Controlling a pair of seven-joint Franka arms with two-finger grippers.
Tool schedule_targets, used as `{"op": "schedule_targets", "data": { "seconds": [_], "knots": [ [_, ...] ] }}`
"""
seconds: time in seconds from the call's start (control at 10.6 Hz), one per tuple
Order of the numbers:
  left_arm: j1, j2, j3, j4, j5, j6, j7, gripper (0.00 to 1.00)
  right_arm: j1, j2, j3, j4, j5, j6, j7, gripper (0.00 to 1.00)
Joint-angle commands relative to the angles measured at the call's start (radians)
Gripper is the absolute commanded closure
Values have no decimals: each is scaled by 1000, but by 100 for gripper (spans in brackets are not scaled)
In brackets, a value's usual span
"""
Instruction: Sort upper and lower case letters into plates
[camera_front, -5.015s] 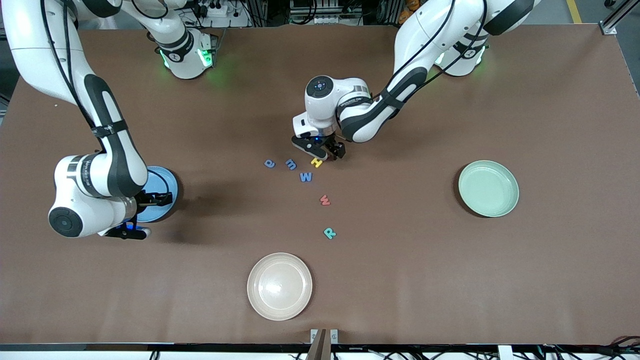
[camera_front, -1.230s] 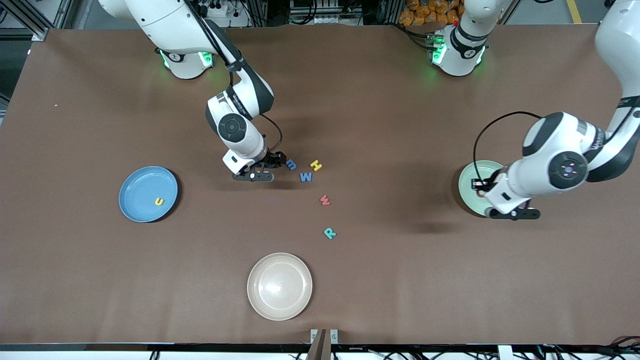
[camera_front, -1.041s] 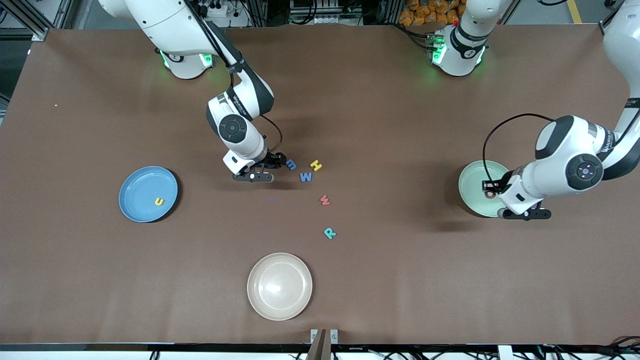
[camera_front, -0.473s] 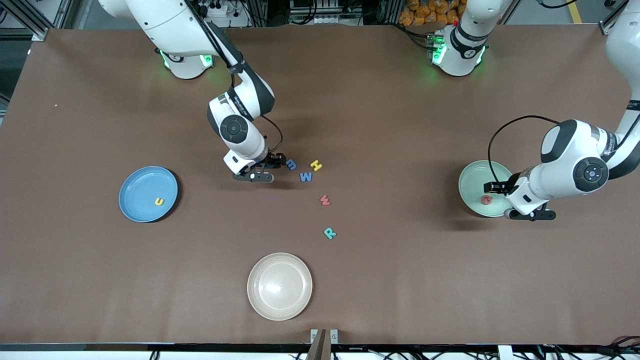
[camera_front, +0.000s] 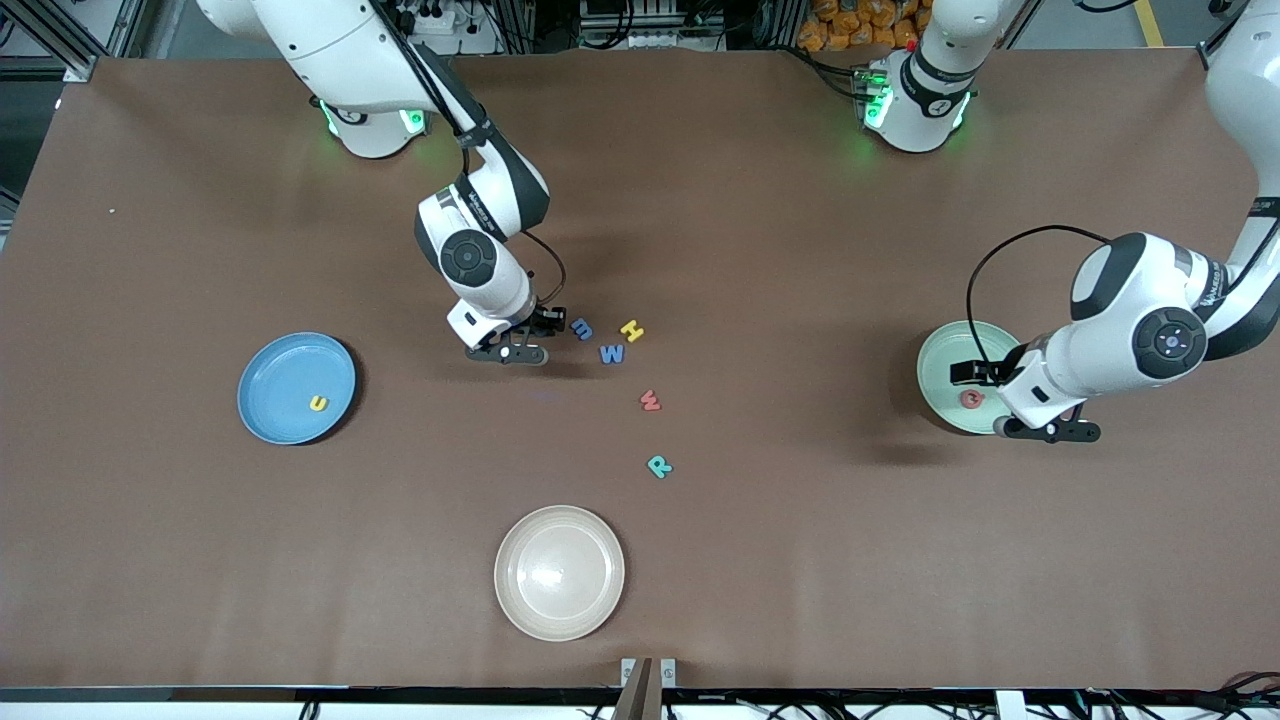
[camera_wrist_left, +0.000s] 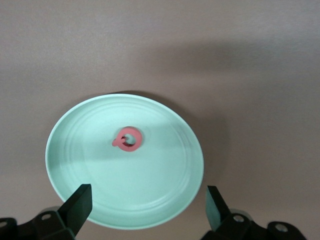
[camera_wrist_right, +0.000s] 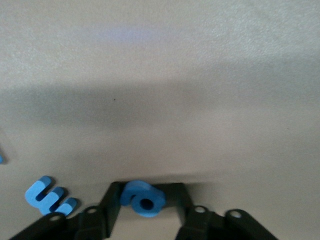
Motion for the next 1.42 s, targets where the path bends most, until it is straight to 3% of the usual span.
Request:
{"op": "schedule_targets", "data": {
  "seconds": [0.0,0.09,0.47,0.57,0.76,0.95,1.14,1.32],
  "knots": [
    [-55,-27,-48,45,-3,-87,-123,0,19,5,-9,-5,-16,14,28,74],
    [-83,-27,-79,54,-5,-116,-205,0,19,5,-9,-5,-16,12,30,79],
    [-253,-27,-102,123,-72,-158,-403,0,13,-4,-9,1,-16,-4,28,79],
    [-308,-26,-99,147,-74,-158,-446,0,5,-15,-9,16,-15,-48,28,79],
    [-345,-27,-102,149,-74,-158,-494,0,-26,-27,-37,124,-18,-264,17,79],
    [-391,-27,-102,149,-76,-158,-567,0,-49,-47,-100,142,-31,-314,-73,79],
    [-466,-24,-100,172,-79,-158,-677,0,-155,-83,-140,142,-33,-397,-284,79],
    [-561,-18,-99,195,-98,-156,-738,0,-322,-101,-141,146,-35,-455,-483,79]
  ]
}}
